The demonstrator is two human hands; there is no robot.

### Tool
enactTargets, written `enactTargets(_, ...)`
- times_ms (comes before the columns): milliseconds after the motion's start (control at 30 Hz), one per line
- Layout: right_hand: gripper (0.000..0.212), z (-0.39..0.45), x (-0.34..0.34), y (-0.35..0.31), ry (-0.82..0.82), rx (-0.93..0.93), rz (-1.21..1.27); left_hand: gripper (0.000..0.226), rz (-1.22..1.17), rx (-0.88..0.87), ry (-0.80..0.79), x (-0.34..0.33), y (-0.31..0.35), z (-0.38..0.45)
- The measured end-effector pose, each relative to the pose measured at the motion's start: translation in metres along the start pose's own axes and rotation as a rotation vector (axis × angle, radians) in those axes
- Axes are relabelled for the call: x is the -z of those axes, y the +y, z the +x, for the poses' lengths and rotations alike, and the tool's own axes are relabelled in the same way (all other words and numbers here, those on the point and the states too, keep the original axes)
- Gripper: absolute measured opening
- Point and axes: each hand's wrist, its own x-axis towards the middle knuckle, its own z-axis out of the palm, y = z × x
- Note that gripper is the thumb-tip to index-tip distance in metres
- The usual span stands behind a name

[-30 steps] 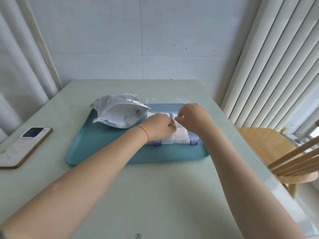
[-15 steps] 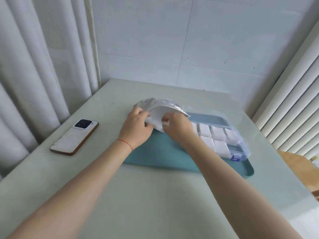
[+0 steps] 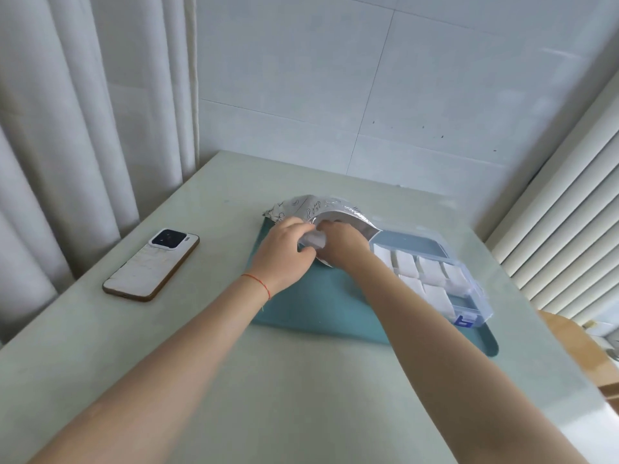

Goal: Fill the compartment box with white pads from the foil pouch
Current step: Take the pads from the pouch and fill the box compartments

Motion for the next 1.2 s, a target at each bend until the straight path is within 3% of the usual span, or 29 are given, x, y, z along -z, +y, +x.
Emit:
enactTargets(333,0.012,0.010,-0.010,-0.012,0.012,0.002,-0.007,0.040,-0.064,0.039,0.012,-0.001,0.005,-0.001)
enactTargets(533,0.032,0.007,-0.008,-0.004,0.049,0.053,0.006,0.039,-0.066,0.050,0.029,-0.004,0.005,0.003)
enactTargets(733,0.018,0.001,0.003,0.008,0.101,0.004,0.222,0.041,-0.034,0.063,0.055,-0.006,0.007,0.006)
enactTargets(867,0.035,-0.019,0.021,0.026,0.116,-0.007,0.357,0.040,0.017,0.062,0.075,-0.005,0.004,0.006)
enactTargets(1033,0.023,-0.058,0.046,0.055,0.054,-0.072,0.744,0.012,0.060,0.020,0.305,-0.007,0.017,0.002)
enactTargets(1100,0.022,-0.070,0.051,0.063,0.032,-0.043,0.924,0.009,-0.083,0.088,0.234,-0.008,0.029,0.002)
enactTargets(1200,0.020,-0.080,0.044,0.076,-0.036,0.024,1.107,0.015,-0.383,0.254,-0.051,-0.020,0.049,0.000)
